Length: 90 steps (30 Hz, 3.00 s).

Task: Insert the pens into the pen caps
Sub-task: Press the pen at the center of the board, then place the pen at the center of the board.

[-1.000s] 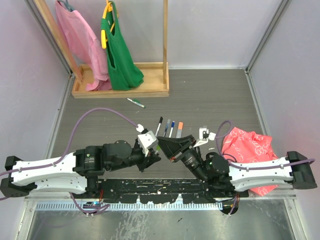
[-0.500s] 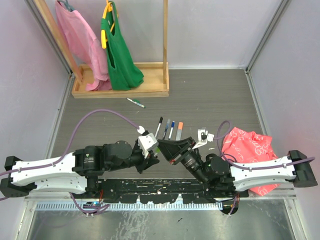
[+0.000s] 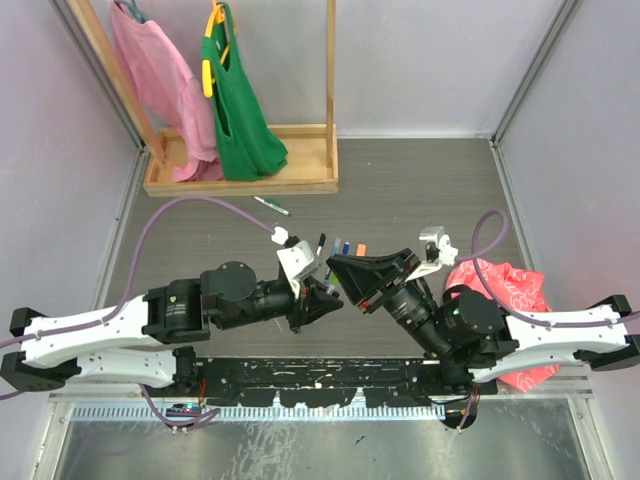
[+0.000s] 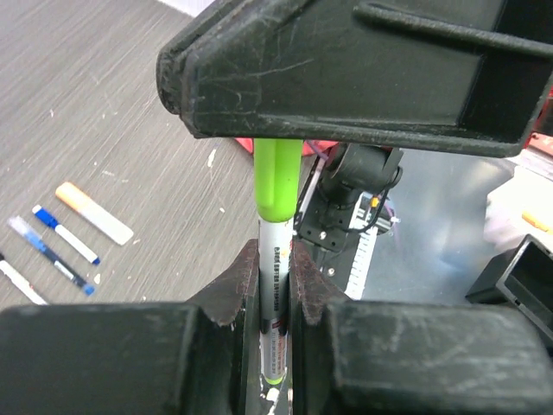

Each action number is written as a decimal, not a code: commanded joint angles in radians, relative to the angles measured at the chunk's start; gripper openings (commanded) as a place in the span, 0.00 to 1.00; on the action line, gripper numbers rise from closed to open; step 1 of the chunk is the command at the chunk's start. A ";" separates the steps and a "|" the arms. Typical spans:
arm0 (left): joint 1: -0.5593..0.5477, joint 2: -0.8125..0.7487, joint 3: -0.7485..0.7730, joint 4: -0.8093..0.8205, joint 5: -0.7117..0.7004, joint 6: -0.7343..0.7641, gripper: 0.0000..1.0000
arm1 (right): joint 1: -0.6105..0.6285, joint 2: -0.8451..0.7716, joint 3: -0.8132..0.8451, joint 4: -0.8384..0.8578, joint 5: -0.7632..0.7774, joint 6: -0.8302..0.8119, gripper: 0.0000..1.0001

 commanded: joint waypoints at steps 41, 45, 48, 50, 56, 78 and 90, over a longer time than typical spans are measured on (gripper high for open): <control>0.280 -0.055 -0.046 -0.171 -0.126 -0.193 0.00 | -0.183 -0.031 0.091 -0.655 0.061 0.056 0.74; 0.325 -0.045 -0.068 -0.186 -0.113 -0.200 0.00 | -0.415 0.016 0.058 -0.637 -0.199 0.074 0.80; 0.375 -0.015 -0.071 -0.207 -0.069 -0.198 0.00 | -0.521 0.041 0.027 -0.616 -0.289 0.069 0.81; 0.419 0.012 -0.077 -0.215 -0.029 -0.193 0.00 | -0.586 0.047 0.003 -0.607 -0.344 0.079 0.81; 0.542 0.094 -0.138 -0.098 0.084 -0.157 0.00 | -0.822 0.039 -0.108 -0.605 -0.591 0.164 0.91; 0.658 0.825 0.232 -0.145 0.106 -0.031 0.01 | -0.965 -0.258 -0.332 -0.770 -0.749 0.354 0.99; 0.704 0.947 0.270 -0.158 0.096 -0.023 0.00 | -0.965 -0.292 -0.337 -0.822 -0.743 0.369 0.99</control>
